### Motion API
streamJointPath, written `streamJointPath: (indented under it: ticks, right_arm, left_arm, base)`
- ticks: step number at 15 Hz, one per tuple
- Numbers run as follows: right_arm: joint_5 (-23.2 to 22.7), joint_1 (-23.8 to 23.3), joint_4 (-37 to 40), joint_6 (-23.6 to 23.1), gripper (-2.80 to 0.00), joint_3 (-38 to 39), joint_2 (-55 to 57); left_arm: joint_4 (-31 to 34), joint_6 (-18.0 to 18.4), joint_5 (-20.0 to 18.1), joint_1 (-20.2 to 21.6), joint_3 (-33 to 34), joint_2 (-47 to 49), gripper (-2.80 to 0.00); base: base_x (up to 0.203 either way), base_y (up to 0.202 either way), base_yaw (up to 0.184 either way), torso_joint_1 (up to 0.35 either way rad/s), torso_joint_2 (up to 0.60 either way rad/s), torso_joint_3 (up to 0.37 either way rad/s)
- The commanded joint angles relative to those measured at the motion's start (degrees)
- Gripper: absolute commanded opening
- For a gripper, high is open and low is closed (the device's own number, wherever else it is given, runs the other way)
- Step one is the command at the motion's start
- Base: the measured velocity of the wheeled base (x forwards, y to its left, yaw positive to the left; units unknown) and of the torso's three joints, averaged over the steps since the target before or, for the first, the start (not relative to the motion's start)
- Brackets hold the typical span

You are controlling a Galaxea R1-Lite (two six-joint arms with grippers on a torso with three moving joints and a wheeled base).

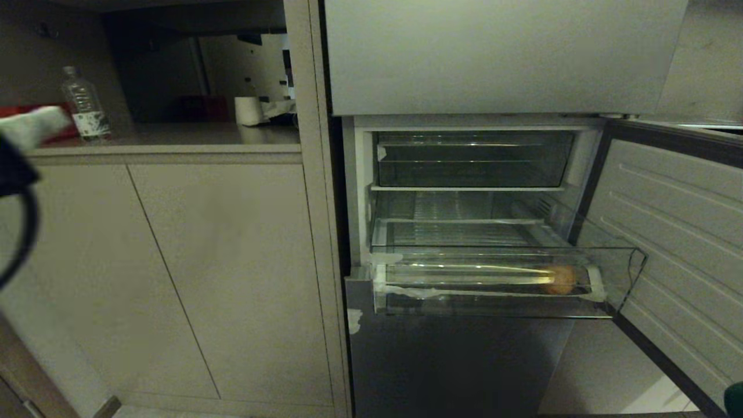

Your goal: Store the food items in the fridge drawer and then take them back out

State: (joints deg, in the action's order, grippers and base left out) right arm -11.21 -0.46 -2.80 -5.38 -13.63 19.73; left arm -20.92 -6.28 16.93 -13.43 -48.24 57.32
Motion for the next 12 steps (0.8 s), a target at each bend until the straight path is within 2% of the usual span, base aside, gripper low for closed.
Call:
streamJointPath:
  ticks: [1,2,4,5,7,8,9,10,11,12]
  right_arm:
    - [-5.6,0.1,0.0,0.0,-2.80,-5.1,15.7]
    - [-7.6,0.2,-0.1,0.0,-2.80,-7.3,20.2]
    - [-9.4,1.3,-1.9,0.0,-2.80,-10.9,28.3]
    - [-9.8,2.8,-4.0,0.1,-2.80,-12.4,32.7]
    - [-9.7,7.3,-8.0,0.8,-2.80,-15.1,41.0]
    - [-8.7,10.0,-10.0,1.3,-2.80,-16.5,45.0]
    - [-6.7,12.9,-12.1,1.7,-2.80,-17.9,49.1]
    - [-4.1,16.0,-14.4,2.0,-2.80,-19.2,52.7]
    - [0.0,19.8,-17.3,2.4,-2.80,-20.9,56.2]
    - [4.5,22.6,-19.2,2.7,-2.80,-23.0,58.9]
  left_arm:
    - [9.6,-0.1,0.0,15.7,3.3,-21.7,-2.80]
    - [15.5,0.0,-0.9,20.8,5.0,-27.9,-2.80]
    - [25.7,0.4,-3.1,27.0,9.5,-37.1,-2.80]
    - [28.8,0.8,-4.5,28.6,14.0,-40.1,-2.80]
    - [29.9,1.3,-6.3,30.1,21.0,-41.2,-2.80]
    - [29.8,1.6,-7.4,30.4,23.6,-41.3,-2.80]
    - [30.0,2.2,-10.2,30.3,25.7,-41.3,-2.80]
    - [30.2,2.7,-14.9,30.1,27.8,-41.2,-2.80]
    - [30.3,3.2,-19.0,30.1,30.0,-41.1,-2.80]
    - [30.3,3.7,-20.5,30.1,32.2,-41.1,-2.80]
  base:
    - [0.000,0.000,0.000,0.000,0.00,0.000]
    - [0.000,0.000,0.000,0.000,0.00,0.000]
    - [0.000,0.000,0.000,0.000,0.00,0.000]
    - [0.000,0.000,0.000,0.000,0.00,0.000]
    - [0.000,0.000,0.000,0.000,0.00,0.000]
    - [0.000,0.000,0.000,0.000,0.00,0.000]
    - [0.000,0.000,0.000,0.000,0.00,0.000]
    - [0.000,0.000,0.000,0.000,0.00,0.000]
    - [0.000,0.000,0.000,0.000,0.00,0.000]
    - [0.000,0.000,0.000,0.000,0.00,0.000]
